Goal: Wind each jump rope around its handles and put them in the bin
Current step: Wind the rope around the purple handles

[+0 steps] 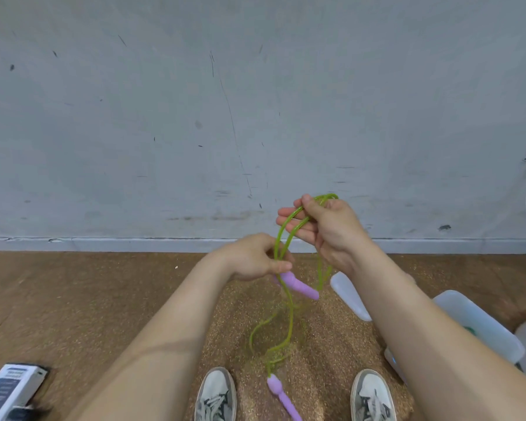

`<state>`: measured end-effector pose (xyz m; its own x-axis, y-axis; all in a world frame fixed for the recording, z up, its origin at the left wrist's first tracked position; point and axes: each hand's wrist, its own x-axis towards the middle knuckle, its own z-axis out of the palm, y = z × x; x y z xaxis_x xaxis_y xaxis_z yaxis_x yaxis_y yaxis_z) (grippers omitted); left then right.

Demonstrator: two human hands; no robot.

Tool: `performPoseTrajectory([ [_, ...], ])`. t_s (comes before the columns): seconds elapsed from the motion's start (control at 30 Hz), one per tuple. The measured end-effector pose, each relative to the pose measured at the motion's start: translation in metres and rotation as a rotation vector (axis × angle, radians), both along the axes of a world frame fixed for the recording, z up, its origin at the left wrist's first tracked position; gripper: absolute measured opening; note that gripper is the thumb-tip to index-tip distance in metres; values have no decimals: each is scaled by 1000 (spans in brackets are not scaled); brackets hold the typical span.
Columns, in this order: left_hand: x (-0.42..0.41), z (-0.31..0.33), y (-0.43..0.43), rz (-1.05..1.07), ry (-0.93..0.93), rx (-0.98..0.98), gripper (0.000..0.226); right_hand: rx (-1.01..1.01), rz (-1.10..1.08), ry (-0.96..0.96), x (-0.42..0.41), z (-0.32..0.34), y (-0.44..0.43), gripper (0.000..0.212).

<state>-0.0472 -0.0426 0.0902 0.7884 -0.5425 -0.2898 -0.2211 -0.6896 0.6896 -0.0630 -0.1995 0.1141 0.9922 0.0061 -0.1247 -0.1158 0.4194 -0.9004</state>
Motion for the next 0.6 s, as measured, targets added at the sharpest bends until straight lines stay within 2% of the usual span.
performPoseTrajectory([
  [0.07, -1, 1, -2, 3, 9, -84, 16, 99, -47, 4, 2, 3, -4, 24],
  [0.13, -3, 9, -3, 69, 32, -270, 21, 55, -5, 28, 3, 5, -9, 33],
  [0.23, 1, 24, 0, 238, 35, -585, 20, -259, 339, 85, -3, -4, -6, 54],
  [0.3, 2, 32, 4, 326, 55, -690, 22, -344, 620, 126, -10, -15, 0, 66],
  [0.37, 3, 35, 7, 412, 58, -710, 24, -391, 722, 135, -14, -23, 1, 56],
  [0.43, 4, 40, 9, 527, 45, -804, 26, -364, 727, 144, -14, -26, -3, 40],
  [0.5, 9, 47, 12, 663, 24, -987, 26, -314, 759, 164, -13, -29, -6, 28],
  [0.6, 17, 53, 23, 836, 22, -1309, 27, -390, 896, 161, -17, -37, -5, 17],
])
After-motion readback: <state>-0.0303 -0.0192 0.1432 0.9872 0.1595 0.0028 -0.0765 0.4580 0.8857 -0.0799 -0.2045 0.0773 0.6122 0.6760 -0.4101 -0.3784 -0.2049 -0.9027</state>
